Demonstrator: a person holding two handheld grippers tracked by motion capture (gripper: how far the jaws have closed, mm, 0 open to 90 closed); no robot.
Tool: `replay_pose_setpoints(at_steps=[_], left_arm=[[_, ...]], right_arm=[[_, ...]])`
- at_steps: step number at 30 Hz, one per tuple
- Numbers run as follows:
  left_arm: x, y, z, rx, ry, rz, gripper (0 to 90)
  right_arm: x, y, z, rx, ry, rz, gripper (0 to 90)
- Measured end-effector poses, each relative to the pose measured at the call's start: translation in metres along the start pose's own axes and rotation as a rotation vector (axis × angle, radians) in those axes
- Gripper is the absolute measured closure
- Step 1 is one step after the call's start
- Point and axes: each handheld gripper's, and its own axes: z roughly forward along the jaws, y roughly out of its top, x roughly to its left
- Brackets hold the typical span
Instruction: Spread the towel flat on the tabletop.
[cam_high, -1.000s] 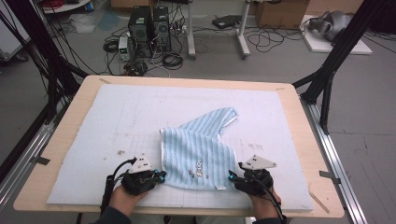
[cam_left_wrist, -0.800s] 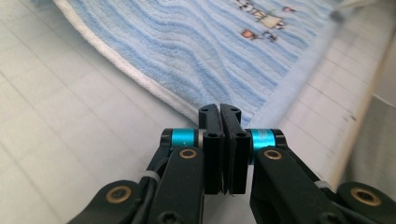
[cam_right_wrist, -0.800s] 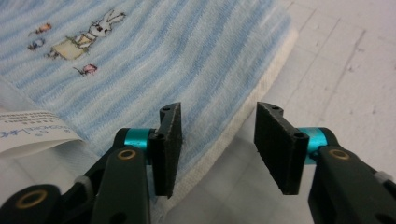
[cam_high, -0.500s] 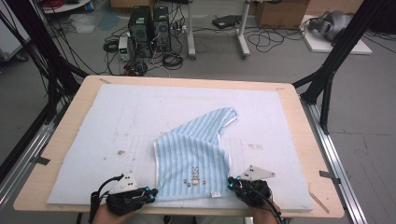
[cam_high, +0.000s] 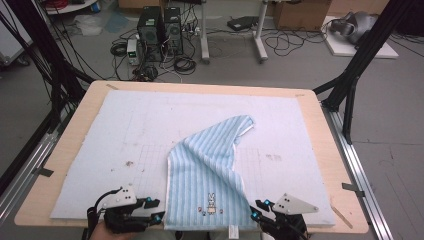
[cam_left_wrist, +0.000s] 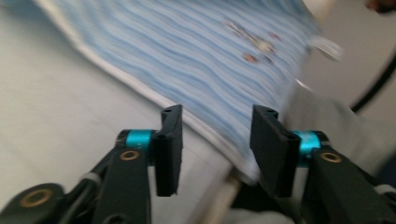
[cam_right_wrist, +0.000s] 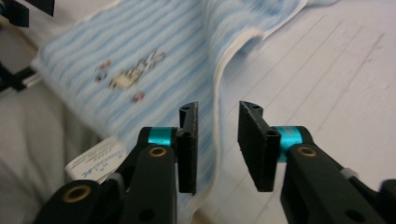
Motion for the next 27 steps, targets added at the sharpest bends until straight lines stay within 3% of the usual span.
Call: replay_pose_setpoints(at_steps=[3, 5, 11, 15, 17, 19, 25, 27], left_arm=[[0.008, 0.012, 0.003, -0.066, 0.082, -0.003, 41.6], [0.014, 0.020, 0.008, -0.091, 0.112, -0.012, 40.0], [0.030, 0.049, 0.030, -0.137, 0.169, -0.041, 35.3], [0.038, 0.060, 0.047, -0.145, 0.246, -0.067, 28.9], [0.041, 0.063, 0.054, -0.127, 0.262, -0.078, 29.4], [0.043, 0.063, 0.060, -0.107, 0.247, -0.063, 29.5], [0.047, 0.059, 0.083, 0.063, 0.278, -0.058, 46.9], [0.046, 0.057, 0.088, 0.122, 0.294, -0.033, 54.9]], right_arm=[[-0.006, 0.012, 0.006, -0.043, -0.025, 0.030, 48.5], [-0.010, 0.021, 0.013, -0.067, -0.031, 0.040, 40.7], [-0.016, 0.047, 0.048, -0.066, -0.057, 0.038, 30.8], [-0.021, 0.060, 0.073, -0.044, -0.070, 0.036, 26.6], [-0.023, 0.065, 0.085, -0.022, -0.089, 0.043, 26.4], [-0.026, 0.067, 0.096, 0.015, -0.096, 0.048, 27.5], [-0.030, 0.059, 0.110, 0.108, -0.093, 0.048, 53.2], [-0.031, 0.054, 0.112, 0.127, -0.085, 0.043, 59.4]])
